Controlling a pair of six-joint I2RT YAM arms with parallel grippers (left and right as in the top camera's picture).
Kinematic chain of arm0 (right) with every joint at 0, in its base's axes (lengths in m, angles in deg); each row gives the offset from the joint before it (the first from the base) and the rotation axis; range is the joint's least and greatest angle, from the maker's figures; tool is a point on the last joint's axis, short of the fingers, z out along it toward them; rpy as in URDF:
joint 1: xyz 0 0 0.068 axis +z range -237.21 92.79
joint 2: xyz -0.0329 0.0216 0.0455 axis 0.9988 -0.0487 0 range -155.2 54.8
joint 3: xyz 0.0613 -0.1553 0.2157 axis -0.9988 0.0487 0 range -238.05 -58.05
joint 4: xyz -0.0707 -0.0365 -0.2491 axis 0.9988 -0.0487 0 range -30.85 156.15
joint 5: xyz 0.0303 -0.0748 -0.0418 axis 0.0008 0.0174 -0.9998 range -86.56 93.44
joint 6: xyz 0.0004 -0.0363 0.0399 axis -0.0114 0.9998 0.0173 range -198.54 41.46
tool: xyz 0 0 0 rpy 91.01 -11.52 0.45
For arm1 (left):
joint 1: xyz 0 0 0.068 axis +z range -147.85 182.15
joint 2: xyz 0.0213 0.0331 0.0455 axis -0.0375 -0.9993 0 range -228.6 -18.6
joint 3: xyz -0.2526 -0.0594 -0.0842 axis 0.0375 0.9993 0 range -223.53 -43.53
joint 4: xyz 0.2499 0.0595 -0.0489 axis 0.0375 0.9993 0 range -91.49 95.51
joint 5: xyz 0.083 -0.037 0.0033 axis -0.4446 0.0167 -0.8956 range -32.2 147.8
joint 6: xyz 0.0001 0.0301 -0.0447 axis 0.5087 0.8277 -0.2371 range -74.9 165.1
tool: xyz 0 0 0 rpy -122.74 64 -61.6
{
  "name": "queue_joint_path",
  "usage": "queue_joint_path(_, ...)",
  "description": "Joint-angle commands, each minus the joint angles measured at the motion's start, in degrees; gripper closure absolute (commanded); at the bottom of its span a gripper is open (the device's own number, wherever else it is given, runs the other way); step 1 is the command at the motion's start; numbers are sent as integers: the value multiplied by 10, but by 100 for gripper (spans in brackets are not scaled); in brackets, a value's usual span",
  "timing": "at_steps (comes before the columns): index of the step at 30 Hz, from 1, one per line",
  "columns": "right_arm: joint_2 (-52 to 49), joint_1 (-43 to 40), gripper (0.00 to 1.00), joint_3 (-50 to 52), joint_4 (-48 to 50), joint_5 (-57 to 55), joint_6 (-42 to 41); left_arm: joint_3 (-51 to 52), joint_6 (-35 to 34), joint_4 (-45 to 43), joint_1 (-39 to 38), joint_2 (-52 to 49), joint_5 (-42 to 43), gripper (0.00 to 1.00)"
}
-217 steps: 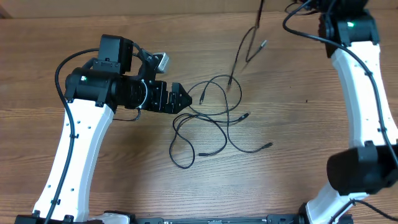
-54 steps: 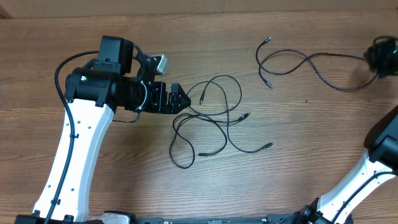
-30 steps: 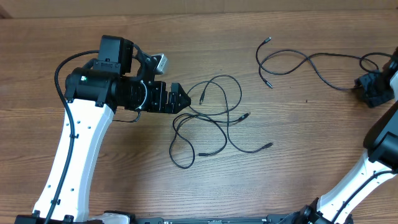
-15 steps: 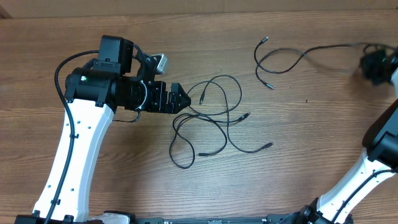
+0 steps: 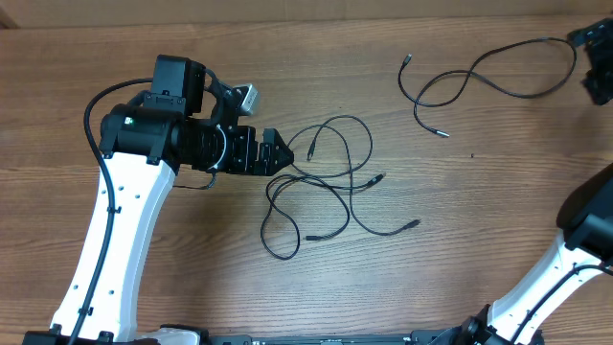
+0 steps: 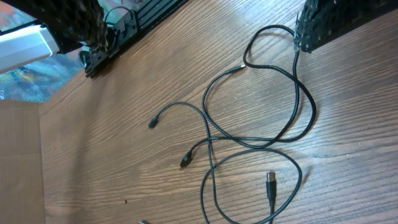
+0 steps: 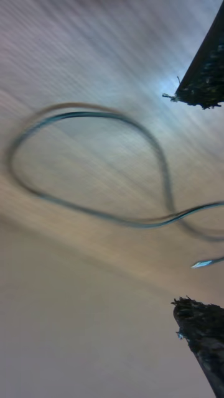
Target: Untangle cables
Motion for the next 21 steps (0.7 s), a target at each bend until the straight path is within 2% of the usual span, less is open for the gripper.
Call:
queue_joint_path(1, 1, 41, 0, 9, -41, 2, 66, 0, -5, -5, 3, -2, -3, 0)
queue_joint_path(3, 1, 78, 0, 16, -78, 1, 118, 0, -5, -5, 3, -2, -3, 0)
queue_joint_path(6, 1, 123, 0, 33, -81, -2, 164, 0, -5, -5, 3, -2, -3, 0)
queue_joint_path(13, 1, 224, 0, 106, -31, -115, 165, 0, -5, -3, 3, -2, -3, 0)
queue_joint_path(21, 1, 300, 22, 177, 41, -153, 178, 0, -5, -3, 3, -2, -3, 0)
